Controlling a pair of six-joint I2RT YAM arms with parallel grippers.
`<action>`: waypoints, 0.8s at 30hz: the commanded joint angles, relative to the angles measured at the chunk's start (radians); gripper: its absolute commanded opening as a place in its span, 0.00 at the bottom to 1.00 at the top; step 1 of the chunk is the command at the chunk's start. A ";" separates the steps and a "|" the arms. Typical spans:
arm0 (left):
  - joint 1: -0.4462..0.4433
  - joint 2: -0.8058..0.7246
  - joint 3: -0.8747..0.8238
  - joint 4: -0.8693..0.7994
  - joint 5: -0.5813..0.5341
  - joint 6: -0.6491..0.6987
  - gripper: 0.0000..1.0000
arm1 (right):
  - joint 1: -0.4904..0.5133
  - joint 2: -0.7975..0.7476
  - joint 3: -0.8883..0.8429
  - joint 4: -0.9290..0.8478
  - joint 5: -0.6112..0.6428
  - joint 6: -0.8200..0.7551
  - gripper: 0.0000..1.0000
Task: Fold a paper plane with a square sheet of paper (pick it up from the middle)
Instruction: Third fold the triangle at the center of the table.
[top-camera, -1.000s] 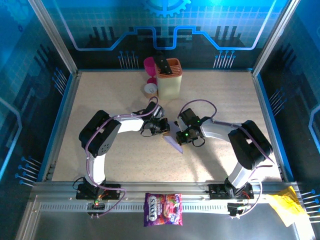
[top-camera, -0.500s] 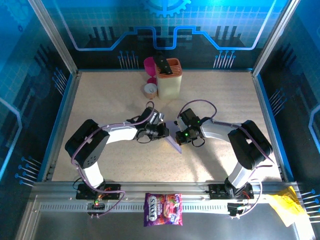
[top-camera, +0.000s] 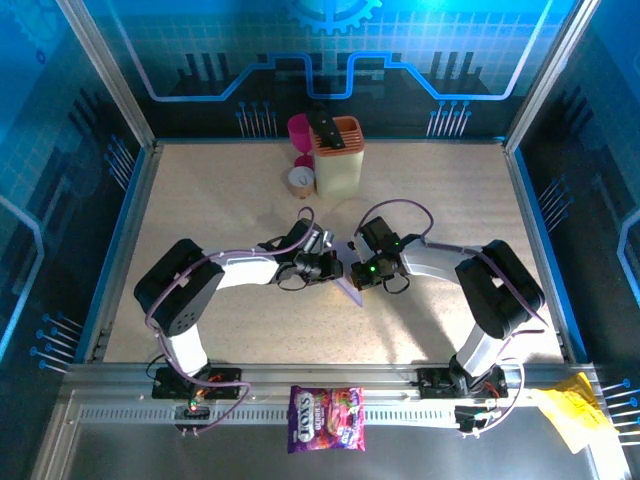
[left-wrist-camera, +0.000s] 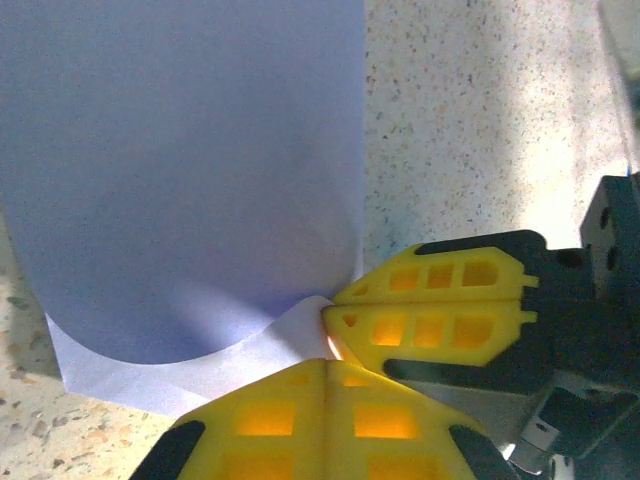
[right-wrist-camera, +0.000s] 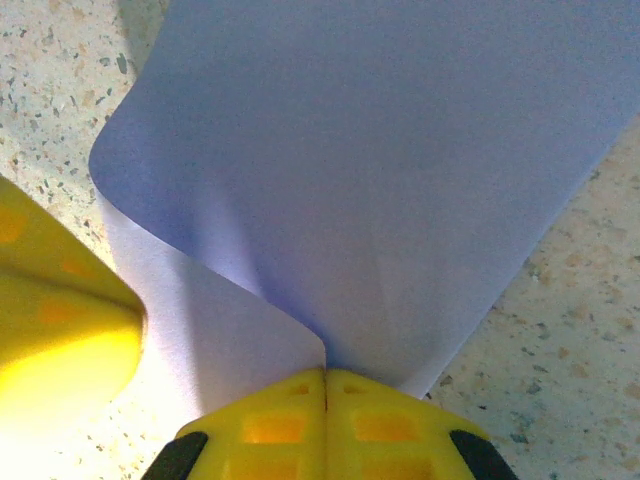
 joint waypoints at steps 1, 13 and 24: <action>0.001 0.025 -0.007 0.020 -0.015 -0.003 0.00 | -0.006 0.050 -0.037 -0.032 0.012 0.005 0.00; 0.001 0.069 -0.038 0.053 -0.055 0.001 0.00 | -0.006 0.051 -0.036 -0.034 0.008 0.002 0.00; 0.001 0.089 -0.058 0.055 -0.068 0.007 0.00 | -0.004 0.024 -0.021 -0.058 0.001 0.003 0.00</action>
